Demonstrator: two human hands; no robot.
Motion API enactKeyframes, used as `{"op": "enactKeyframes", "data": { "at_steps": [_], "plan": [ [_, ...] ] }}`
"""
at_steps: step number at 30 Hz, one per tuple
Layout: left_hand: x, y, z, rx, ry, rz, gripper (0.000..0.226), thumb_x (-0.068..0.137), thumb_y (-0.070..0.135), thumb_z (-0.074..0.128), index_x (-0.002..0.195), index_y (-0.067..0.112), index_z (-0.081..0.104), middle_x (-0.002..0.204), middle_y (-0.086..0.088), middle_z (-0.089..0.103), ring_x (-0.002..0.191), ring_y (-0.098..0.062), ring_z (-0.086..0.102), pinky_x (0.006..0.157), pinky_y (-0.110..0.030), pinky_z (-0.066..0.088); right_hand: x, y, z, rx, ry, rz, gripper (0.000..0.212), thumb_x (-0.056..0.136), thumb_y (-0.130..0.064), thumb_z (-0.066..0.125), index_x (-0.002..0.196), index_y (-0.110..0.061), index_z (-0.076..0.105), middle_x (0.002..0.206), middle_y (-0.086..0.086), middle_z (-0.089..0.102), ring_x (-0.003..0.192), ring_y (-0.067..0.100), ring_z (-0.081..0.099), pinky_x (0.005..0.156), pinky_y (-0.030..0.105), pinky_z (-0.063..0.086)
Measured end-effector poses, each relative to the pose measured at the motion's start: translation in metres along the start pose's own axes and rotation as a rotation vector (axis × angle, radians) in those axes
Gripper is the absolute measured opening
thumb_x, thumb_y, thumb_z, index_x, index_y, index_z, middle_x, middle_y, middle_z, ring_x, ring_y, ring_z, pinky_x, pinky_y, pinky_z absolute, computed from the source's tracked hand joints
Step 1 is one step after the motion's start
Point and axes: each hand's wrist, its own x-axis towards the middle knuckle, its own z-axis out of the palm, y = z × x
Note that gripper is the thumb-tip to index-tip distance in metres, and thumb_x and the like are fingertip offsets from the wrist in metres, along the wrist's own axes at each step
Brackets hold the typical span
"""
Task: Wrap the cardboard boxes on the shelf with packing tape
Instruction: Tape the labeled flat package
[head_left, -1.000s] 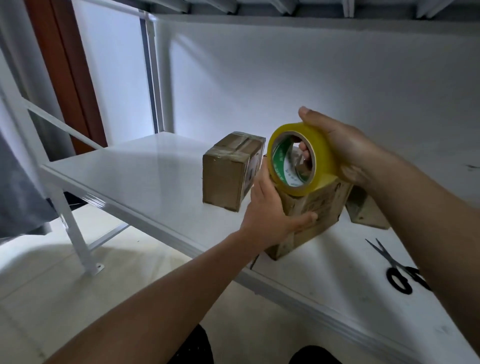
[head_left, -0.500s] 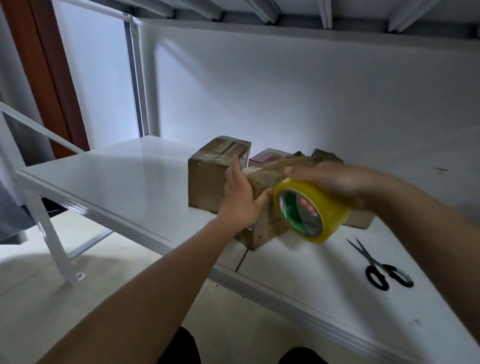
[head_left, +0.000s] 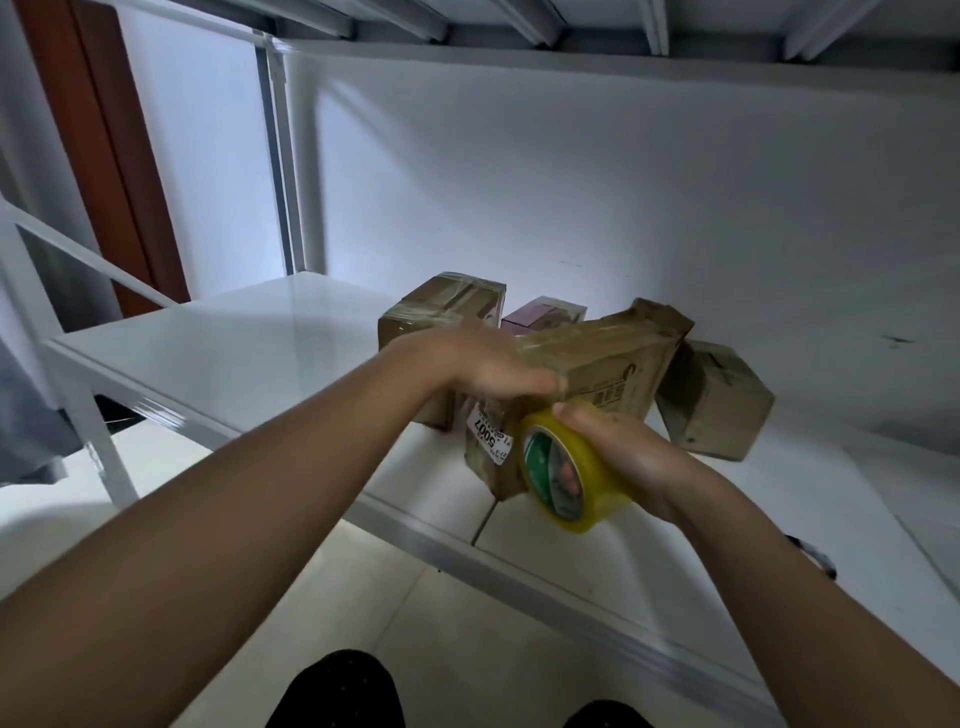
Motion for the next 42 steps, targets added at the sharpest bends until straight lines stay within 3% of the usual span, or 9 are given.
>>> {"op": "enactKeyframes", "data": {
  "at_steps": [4,12,15,18,23,26,31,38,42],
  "plan": [
    [0.013,0.027,0.016,0.224,0.017,-0.155,0.100,0.082,0.081,0.026,0.148,0.005,0.027,0.156,-0.019,0.021,0.142,-0.038,0.022,0.113,-0.056,0.019,0.000,0.002,0.004,0.120,-0.016,-0.006,0.044,0.086,-0.054,0.057,0.112,-0.019,0.061,0.095,0.005,0.072,0.090,0.024,0.069,0.083,0.035,0.055],
    [0.021,0.025,0.028,0.372,0.244,-0.200,0.091,0.088,0.073,0.034,0.140,-0.002,0.034,0.138,-0.021,0.044,0.123,-0.033,0.046,0.091,-0.037,0.044,0.002,-0.010,0.009,0.231,-0.048,0.093,0.032,0.084,-0.055,0.059,0.092,-0.024,0.058,0.083,0.004,0.069,0.075,0.019,0.067,0.066,0.032,0.056],
    [0.013,0.020,0.018,0.138,0.213,-0.210,0.087,0.087,0.074,0.034,0.140,0.005,0.040,0.143,-0.019,0.042,0.127,-0.034,0.045,0.093,-0.039,0.043,-0.012,-0.023,-0.006,0.115,-0.099,0.008,0.052,0.070,-0.062,0.065,0.099,-0.019,0.064,0.084,0.005,0.072,0.077,0.020,0.070,0.071,0.032,0.056],
    [0.009,0.008,0.018,-0.324,0.136,-0.205,0.072,0.090,0.070,0.033,0.105,0.007,0.064,0.113,-0.015,0.065,0.102,-0.030,0.061,0.079,-0.033,0.047,-0.025,-0.043,-0.034,-0.027,0.026,-0.143,0.080,0.040,-0.076,0.064,0.098,-0.020,0.068,0.086,0.004,0.074,0.075,0.021,0.071,0.067,0.031,0.056],
    [-0.002,0.004,0.067,-1.026,-0.196,-0.359,0.052,0.094,0.062,0.035,0.088,0.016,0.059,0.075,-0.006,0.065,0.067,-0.018,0.064,0.053,-0.026,0.054,-0.029,-0.052,-0.044,0.006,0.190,-0.207,0.072,0.034,-0.078,0.064,0.089,-0.030,0.063,0.096,0.001,0.066,0.087,0.026,0.065,0.079,0.040,0.053],
    [-0.008,-0.002,0.093,-0.829,-0.254,-0.333,0.044,0.100,0.049,0.033,0.090,0.016,0.059,0.095,-0.008,0.063,0.076,-0.015,0.059,0.059,-0.021,0.051,-0.017,-0.025,-0.026,0.053,0.166,-0.109,0.052,0.057,-0.066,0.066,0.094,-0.030,0.061,0.097,0.002,0.064,0.085,0.024,0.063,0.075,0.038,0.051],
    [0.000,-0.019,0.080,-0.768,-0.151,-0.384,0.073,0.096,0.061,0.026,0.148,0.009,0.031,0.148,-0.012,0.040,0.129,-0.030,0.044,0.100,-0.042,0.039,-0.002,0.000,-0.027,0.315,0.151,-0.087,0.040,0.081,-0.058,0.058,0.081,-0.018,0.066,0.065,0.003,0.068,0.061,0.017,0.066,0.058,0.028,0.053],
    [0.032,0.007,0.092,-0.738,-0.144,-0.344,0.040,0.101,0.042,0.033,0.099,0.010,0.056,0.108,-0.015,0.061,0.085,-0.020,0.053,0.076,-0.031,0.043,0.002,0.017,-0.027,0.398,0.067,-0.064,0.054,0.074,-0.069,0.050,0.079,-0.019,0.070,0.068,0.006,0.069,0.059,0.015,0.068,0.067,0.032,0.050],
    [0.039,0.003,0.107,-0.372,-0.037,-0.296,0.028,0.097,0.031,0.045,0.108,0.008,0.055,0.114,-0.014,0.060,0.104,-0.028,0.057,0.093,-0.038,0.047,0.005,0.015,-0.025,0.361,0.056,-0.027,0.068,0.069,-0.073,0.048,0.112,-0.023,0.065,0.100,0.009,0.073,0.093,0.024,0.069,0.076,0.036,0.052]
  ]
}}
